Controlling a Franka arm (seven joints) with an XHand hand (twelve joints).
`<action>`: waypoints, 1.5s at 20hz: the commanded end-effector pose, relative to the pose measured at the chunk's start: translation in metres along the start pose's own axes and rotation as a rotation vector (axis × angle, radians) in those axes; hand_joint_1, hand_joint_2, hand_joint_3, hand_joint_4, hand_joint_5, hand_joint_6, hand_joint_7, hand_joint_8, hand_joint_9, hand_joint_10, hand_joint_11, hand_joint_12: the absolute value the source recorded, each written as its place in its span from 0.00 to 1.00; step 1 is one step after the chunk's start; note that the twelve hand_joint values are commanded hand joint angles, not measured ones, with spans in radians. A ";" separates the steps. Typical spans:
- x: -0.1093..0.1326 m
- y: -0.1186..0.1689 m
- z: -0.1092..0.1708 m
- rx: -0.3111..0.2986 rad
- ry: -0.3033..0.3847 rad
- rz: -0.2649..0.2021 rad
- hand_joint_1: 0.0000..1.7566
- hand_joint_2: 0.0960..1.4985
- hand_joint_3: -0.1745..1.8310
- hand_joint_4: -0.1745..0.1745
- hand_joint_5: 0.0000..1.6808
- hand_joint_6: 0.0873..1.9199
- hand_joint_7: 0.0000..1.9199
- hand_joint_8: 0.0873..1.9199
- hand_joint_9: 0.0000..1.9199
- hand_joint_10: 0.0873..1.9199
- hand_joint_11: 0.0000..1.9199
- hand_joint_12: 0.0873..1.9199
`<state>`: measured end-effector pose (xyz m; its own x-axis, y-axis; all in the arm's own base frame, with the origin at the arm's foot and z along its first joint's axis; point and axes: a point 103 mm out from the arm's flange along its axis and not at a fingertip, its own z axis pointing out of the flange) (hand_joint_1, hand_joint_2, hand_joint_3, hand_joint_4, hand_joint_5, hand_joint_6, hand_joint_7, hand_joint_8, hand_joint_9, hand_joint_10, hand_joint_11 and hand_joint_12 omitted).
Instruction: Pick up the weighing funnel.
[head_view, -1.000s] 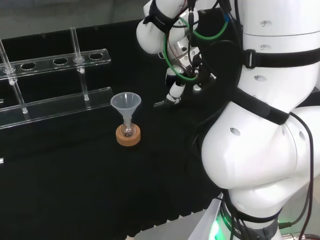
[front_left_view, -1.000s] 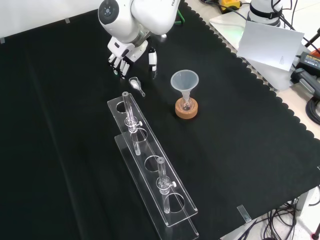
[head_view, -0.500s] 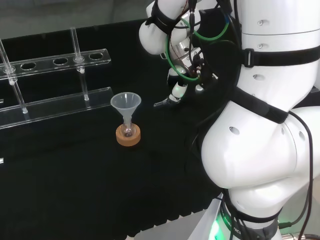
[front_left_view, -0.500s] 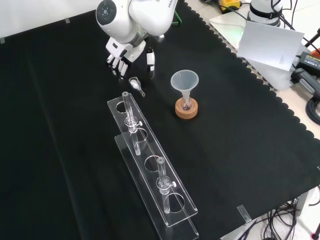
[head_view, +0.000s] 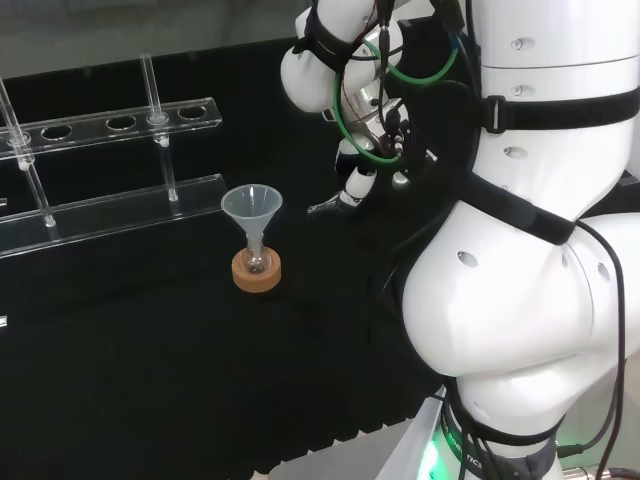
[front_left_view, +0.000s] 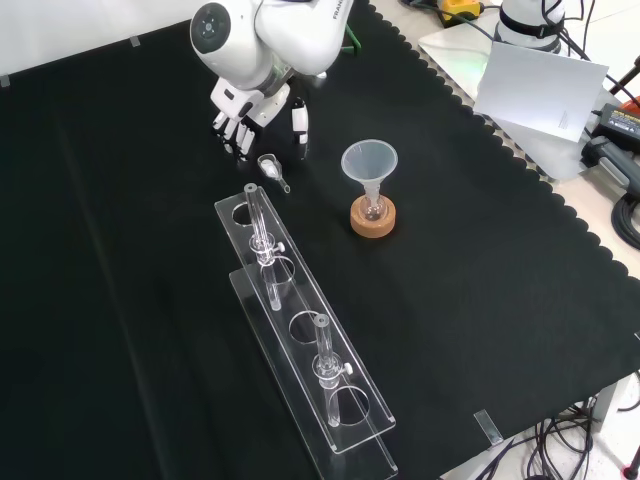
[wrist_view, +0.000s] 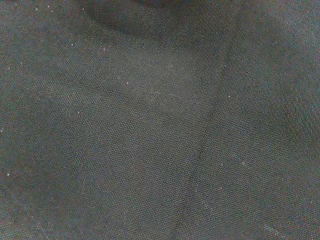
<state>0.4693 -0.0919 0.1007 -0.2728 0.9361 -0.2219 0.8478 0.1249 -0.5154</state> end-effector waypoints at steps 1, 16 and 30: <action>0.001 0.005 0.003 -0.002 -0.003 -0.002 0.32 0.51 0.10 0.54 0.35 0.00 0.38 0.19 0.19 0.32 0.00 0.77; -0.004 0.015 0.011 0.014 -0.001 -0.007 0.32 0.51 0.10 0.54 0.35 0.00 0.38 0.19 0.20 0.32 0.00 0.77; -0.008 0.016 0.018 -0.048 0.021 -0.003 0.34 0.52 0.11 0.56 0.38 0.00 0.42 0.19 0.23 0.30 0.00 0.78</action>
<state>0.4783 -0.1002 0.0784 -0.2743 0.9389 -0.2079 0.8483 0.1344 -0.5122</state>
